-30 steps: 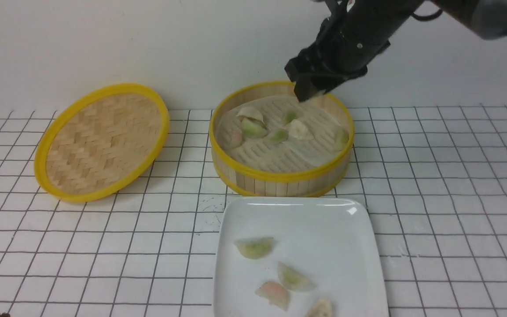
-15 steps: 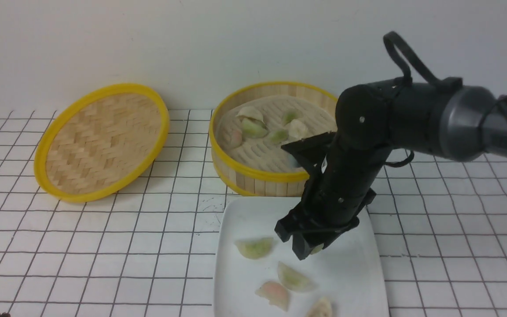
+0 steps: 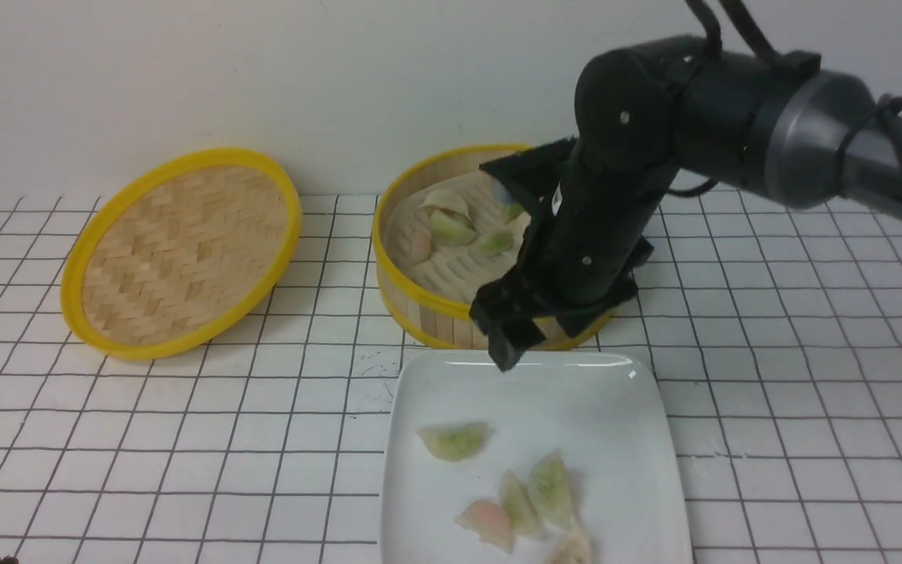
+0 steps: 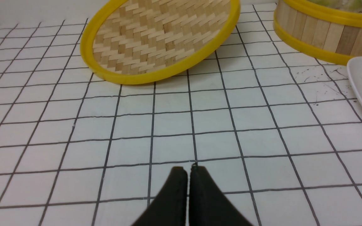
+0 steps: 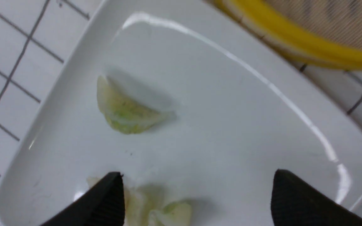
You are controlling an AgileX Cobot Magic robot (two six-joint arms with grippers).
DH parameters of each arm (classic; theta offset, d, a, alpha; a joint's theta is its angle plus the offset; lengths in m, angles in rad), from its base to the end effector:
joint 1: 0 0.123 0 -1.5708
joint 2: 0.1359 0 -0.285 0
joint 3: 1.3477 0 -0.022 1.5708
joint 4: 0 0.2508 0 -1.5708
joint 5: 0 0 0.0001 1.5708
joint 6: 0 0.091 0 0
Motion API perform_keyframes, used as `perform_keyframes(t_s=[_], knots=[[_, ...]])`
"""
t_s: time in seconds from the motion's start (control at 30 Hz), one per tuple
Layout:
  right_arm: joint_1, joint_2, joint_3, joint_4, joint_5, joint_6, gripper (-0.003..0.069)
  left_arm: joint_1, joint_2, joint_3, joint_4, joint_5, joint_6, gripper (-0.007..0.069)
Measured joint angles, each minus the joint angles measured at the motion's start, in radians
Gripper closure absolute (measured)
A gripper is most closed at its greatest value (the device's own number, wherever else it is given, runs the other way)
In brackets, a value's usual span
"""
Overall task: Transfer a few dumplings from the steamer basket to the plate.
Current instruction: Use the right arm to put the dumpling into the plate, then use the right arm to grab a dumpling from inside the steamer
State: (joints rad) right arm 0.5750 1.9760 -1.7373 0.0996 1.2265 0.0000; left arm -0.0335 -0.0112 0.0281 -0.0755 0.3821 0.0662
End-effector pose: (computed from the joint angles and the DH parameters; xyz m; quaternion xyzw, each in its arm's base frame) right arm 0.3440 0.2331 0.2623 -0.2702 0.9568 0.0735 0.0785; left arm 0.0523 -0.0043 0.1701 0.0203 0.8077 -0.0224 0.5888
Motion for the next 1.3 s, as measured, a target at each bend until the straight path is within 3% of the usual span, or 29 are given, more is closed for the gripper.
perform_keyframes(t_s=[0.13,0.33,0.67,0.8,0.9,0.97,1.0,1.3], knots=[[-0.063,0.047,-0.137,-0.081,-0.048,0.005,0.0088,0.000,0.000,0.000,0.000,0.000,0.000,0.0631],[-0.159,0.269,-0.381,-0.077,-0.128,-0.077,0.0089,0.000,0.000,0.000,0.000,0.000,0.000,0.0631],[-0.167,0.576,-0.659,-0.100,-0.157,-0.110,0.0104,0.000,0.000,0.000,0.000,0.000,0.000,0.0631],[-0.167,0.603,-0.680,-0.100,-0.171,-0.104,0.0172,0.000,0.000,0.000,0.000,0.000,0.000,0.0631],[-0.168,0.608,-0.685,-0.100,-0.177,-0.102,0.0291,0.000,0.000,0.000,0.000,0.000,0.000,0.0631],[-0.168,0.608,-0.686,-0.093,-0.177,-0.101,0.0433,0.000,0.000,0.000,0.000,0.000,0.000,0.0631],[-0.168,0.607,-0.686,-0.100,-0.176,-0.099,0.0467,0.000,0.000,0.000,0.000,0.000,0.000,0.0631],[-0.168,0.440,-0.685,-0.093,0.009,-0.060,0.0470,0.000,0.000,0.000,0.000,0.000,0.000,0.0631]])
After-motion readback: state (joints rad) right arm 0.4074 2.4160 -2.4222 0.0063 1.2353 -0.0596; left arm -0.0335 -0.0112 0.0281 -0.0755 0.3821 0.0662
